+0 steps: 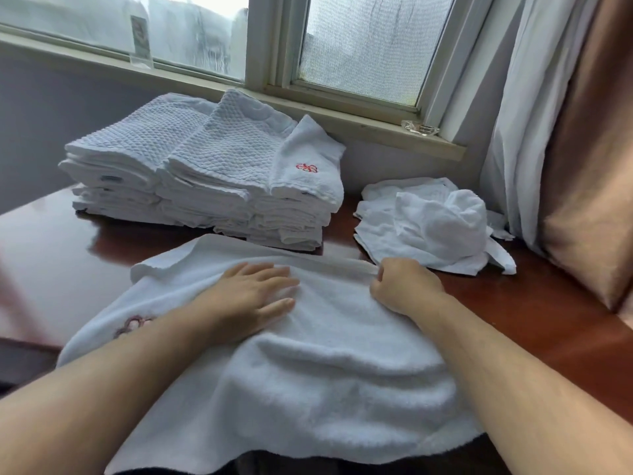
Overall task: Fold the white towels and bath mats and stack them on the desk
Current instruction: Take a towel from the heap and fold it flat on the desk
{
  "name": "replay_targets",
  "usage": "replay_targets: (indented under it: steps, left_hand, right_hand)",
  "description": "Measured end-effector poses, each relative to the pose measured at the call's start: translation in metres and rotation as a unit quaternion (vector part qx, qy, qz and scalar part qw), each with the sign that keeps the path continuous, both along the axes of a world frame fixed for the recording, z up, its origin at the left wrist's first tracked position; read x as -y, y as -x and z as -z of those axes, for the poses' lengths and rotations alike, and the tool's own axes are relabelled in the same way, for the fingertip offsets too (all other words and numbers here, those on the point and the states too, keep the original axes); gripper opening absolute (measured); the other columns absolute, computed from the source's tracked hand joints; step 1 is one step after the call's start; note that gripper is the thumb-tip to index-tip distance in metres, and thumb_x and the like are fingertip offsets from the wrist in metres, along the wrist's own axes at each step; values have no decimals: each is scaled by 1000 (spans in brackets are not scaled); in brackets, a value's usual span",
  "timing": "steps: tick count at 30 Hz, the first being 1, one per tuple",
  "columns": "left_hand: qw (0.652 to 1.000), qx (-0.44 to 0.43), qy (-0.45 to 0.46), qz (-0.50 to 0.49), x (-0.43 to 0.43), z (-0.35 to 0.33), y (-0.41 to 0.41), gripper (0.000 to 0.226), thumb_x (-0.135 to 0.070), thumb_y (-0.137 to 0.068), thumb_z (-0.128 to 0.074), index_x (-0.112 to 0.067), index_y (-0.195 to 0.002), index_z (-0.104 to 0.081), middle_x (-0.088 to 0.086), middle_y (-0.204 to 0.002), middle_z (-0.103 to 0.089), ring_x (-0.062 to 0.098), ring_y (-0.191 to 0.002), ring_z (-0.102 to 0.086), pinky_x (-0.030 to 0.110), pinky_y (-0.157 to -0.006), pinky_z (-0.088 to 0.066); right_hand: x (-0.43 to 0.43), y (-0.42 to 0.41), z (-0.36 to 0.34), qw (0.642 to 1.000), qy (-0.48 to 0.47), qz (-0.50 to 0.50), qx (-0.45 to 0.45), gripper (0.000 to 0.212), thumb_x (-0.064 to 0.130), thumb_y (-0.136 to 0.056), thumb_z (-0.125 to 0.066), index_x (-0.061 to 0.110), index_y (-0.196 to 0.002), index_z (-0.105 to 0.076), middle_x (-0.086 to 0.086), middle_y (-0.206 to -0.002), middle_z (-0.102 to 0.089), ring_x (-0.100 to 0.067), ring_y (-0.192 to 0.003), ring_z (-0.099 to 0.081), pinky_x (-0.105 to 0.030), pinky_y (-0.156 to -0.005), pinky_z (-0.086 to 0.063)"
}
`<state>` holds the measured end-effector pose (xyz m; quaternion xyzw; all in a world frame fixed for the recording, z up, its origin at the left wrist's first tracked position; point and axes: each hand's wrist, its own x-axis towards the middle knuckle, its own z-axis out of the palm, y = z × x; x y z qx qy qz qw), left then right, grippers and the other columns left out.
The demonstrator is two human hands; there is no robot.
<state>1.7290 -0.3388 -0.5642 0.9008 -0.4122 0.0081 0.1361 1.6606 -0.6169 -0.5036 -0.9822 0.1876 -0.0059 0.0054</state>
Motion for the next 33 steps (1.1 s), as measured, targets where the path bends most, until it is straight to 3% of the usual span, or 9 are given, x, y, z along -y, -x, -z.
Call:
replay_targets:
  steps: [4,8,12,15,17,21,26,30,33]
  left_hand:
    - [995,-41,-77,-39,6,-7,-9,65,-69,-94,-33,-46,-154,-24,-16,-166,-13,7,-153,-3,45,-124,-4]
    - [993,-68,12,-96,66,-24,3,44,-45,-100,-33,-28,-136,-52,6,-147,-47,26,-135,-38,45,-114,-28]
    - [995,-87,50,-12,106,-9,31,53,-58,-100,-34,-34,-146,-45,-3,-153,-42,21,-142,-33,44,-118,-23]
    - [999,-23,2,-23,108,4,29,69,-73,-94,-20,-38,-154,-27,-9,-163,-26,19,-150,-18,48,-122,-11]
    - [999,-30,-6,-23,107,6,25,73,-75,-92,-17,-39,-156,-22,-10,-165,-19,19,-153,-12,49,-123,-6]
    - [999,-31,-7,-22,103,6,21,75,-77,-91,-18,-40,-156,-21,-10,-166,-18,19,-153,-10,48,-123,-4]
    - [1000,-21,4,-15,102,7,22,74,-77,-91,-18,-39,-155,-24,-9,-165,-21,18,-151,-13,46,-123,-5]
    - [1000,-22,4,-16,101,7,23,76,-78,-89,-17,-39,-154,-27,-9,-164,-22,19,-151,-15,47,-123,-7]
    - [1000,-22,9,-18,102,7,22,82,-80,-84,-12,-40,-154,-27,-9,-165,-22,18,-151,-15,48,-123,-8]
  right_hand:
    - [32,8,-9,995,11,70,-68,60,76,-80,-58,16,-90,-61,2,-104,-66,-19,-86,-60,-33,-67,-45]
    - [47,20,-17,977,-185,45,-99,67,82,-73,-58,22,-96,-75,9,-101,-71,-13,-90,-67,-30,-81,-50]
    - [43,30,-10,874,-482,18,-65,54,67,-81,-63,25,-110,-78,1,-111,-76,-17,-103,-73,-40,-103,-51]
    - [51,36,-15,797,-599,46,-63,55,60,-93,-50,14,-115,-75,-8,-113,-75,-24,-103,-72,-38,-91,-55]
    - [54,42,-17,790,-603,58,-94,54,54,-100,-45,11,-119,-71,-9,-117,-74,-25,-106,-72,-38,-87,-55]
    - [54,42,-23,864,-491,50,-96,54,53,-96,-61,6,-119,-73,-17,-121,-71,-32,-116,-67,-49,-108,-47]
    - [62,35,-41,887,-434,23,-155,37,44,-99,-60,10,-97,-73,-5,-85,-69,-15,-64,-60,-29,-62,-49]
    - [64,38,-28,892,-373,21,-256,47,52,-89,-71,11,-110,-76,-26,-118,-68,-26,-89,-58,-39,-82,-49]
    - [55,36,-30,883,-381,-10,-274,52,54,-77,-78,11,-106,-78,-21,-117,-71,-24,-93,-66,-39,-87,-53]
